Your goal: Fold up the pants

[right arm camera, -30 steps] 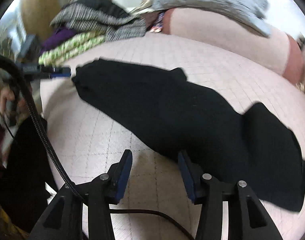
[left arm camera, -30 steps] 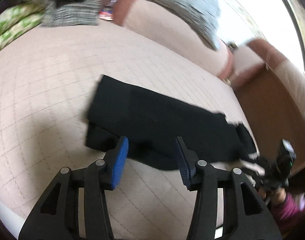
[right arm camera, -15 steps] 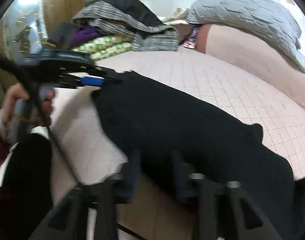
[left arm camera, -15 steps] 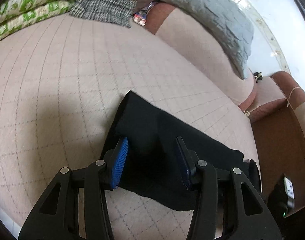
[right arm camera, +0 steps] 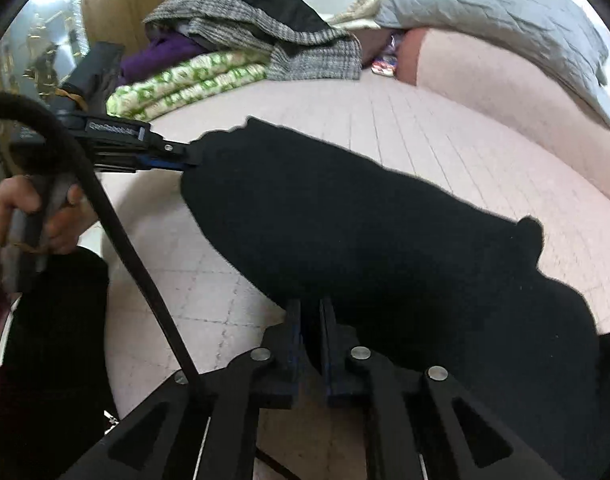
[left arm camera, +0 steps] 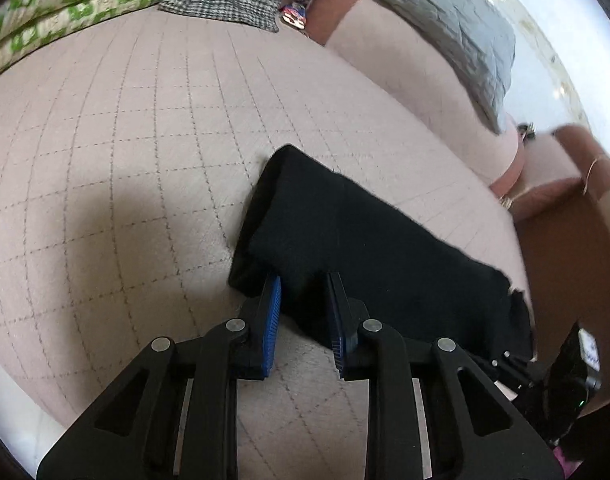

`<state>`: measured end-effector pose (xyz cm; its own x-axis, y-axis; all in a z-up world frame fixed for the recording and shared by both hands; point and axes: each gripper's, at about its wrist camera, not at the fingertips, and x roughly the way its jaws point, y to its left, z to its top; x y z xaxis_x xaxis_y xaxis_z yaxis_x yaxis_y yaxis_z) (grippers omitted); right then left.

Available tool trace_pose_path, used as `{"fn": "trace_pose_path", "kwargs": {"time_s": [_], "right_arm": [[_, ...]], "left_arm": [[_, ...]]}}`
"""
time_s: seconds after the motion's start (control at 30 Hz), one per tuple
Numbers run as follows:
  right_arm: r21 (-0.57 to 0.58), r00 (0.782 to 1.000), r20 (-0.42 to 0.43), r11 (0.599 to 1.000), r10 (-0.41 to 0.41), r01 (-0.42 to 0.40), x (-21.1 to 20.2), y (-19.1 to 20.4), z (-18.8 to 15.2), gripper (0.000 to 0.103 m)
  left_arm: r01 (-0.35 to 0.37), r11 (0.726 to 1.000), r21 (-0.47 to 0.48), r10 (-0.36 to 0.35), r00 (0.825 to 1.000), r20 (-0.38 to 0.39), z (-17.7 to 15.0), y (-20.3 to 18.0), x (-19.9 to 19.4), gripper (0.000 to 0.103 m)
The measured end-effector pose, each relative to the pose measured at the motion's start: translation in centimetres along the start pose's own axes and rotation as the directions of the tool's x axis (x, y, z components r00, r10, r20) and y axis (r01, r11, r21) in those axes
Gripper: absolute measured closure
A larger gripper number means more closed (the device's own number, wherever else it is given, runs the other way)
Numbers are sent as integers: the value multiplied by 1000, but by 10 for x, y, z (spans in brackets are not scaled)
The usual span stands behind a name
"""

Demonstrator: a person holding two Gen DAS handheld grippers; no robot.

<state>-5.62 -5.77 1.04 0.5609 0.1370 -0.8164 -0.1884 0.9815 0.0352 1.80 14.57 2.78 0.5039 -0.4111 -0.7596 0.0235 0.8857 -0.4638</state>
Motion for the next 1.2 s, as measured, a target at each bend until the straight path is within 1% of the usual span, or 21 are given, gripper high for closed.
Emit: {"fn": "trace_pose_path", "kwargs": {"time_s": [0.03, 0.1, 0.17, 0.2, 0.23, 0.27, 0.3, 0.37, 0.43, 0.53, 0.6, 0.7, 0.73, 0.77, 0.8, 0.83, 0.9, 0.93, 1.07, 1.13, 1.2], "right_arm": [[-3, 1000, 0, 1000, 11, -11, -10, -1, -1, 71], [10, 1000, 20, 1000, -14, 13, -34, -11, -7, 58], [96, 997, 43, 994, -61, 57, -71, -40, -21, 58], [152, 995, 47, 986, -83, 75, -88, -57, -30, 58], [199, 993, 51, 975, -106, 94, -101, -73, -38, 58], [261, 986, 55, 955, -160, 140, -119, -95, -48, 58], [293, 978, 54, 939, -203, 179, -130, -108, -56, 57], [388, 950, 13, 878, -311, 282, -152, -149, -70, 57], [462, 930, -50, 818, -363, 344, -161, -190, -82, 56], [461, 894, -139, 772, -426, 439, -151, -232, -86, 56], [461, 892, -167, 767, -420, 447, -139, -253, -87, 56], [468, 893, -202, 761, -403, 449, -120, -279, -84, 56], [481, 902, -208, 763, -379, 431, -111, -286, -83, 56], [493, 914, -199, 770, -354, 405, -106, -290, -84, 57], [502, 926, -168, 779, -339, 376, -104, -292, -85, 70], [507, 932, -144, 784, -332, 358, -107, -291, -85, 90], [501, 929, -123, 786, -348, 361, -118, -287, -85, 93], [490, 921, -105, 786, -376, 377, -131, -283, -86, 94], [553, 900, -77, 732, -430, 397, -182, -279, -101, 94], [573, 893, -121, 704, -434, 420, -187, -283, -116, 94], [565, 885, -207, 687, -418, 456, -168, -291, -128, 94]], "left_arm": [[-10, 1000, 1, 10, 1000, 21, 0, -1, -7, 82], [-103, 994, 35, 99, 990, 100, 1, -7, -27, 82], [-155, 986, 61, 141, 971, 191, -1, -16, -47, 75], [-151, 986, 73, 132, 968, 214, -2, -20, -53, 70], [-140, 986, 87, 117, 966, 230, -4, -24, -56, 60], [-112, 987, 114, 83, 968, 236, -6, -35, -58, 54], [-91, 987, 136, 57, 971, 232, -8, -43, -58, 54], [-40, 979, 198, 0, 980, 200, -9, -70, -49, 54], [-1, 969, 246, -38, 987, 154, -10, -93, -35, 54], [81, 951, 300, -98, 994, 44, -17, -130, -3, 54], [129, 935, 329, -129, 991, -23, -23, -155, 20, 54], [159, 913, 375, -129, 986, -102, -36, -185, 51, 54], [163, 911, 378, -125, 984, -123, -39, -191, 60, 54], [172, 910, 377, -120, 980, -157, -44, -197, 73, 54], [172, 911, 375, -113, 978, -173, -46, -200, 80, 54], [168, 912, 373, -105, 977, -183, -49, -202, 85, 54], [160, 913, 375, -98, 979, -180, -52, -204, 89, 54], [160, 913, 376, -100, 979, -176, -53, -204, 88, 54], [174, 919, 353, -123, 979, -164, -49, -201, 81, 54], [167, 924, 343, -126, 982, -139, -46, -196, 76, 54], [149, 930, 335, -114, 986, -122, -44, -193, 76, 54]]}}
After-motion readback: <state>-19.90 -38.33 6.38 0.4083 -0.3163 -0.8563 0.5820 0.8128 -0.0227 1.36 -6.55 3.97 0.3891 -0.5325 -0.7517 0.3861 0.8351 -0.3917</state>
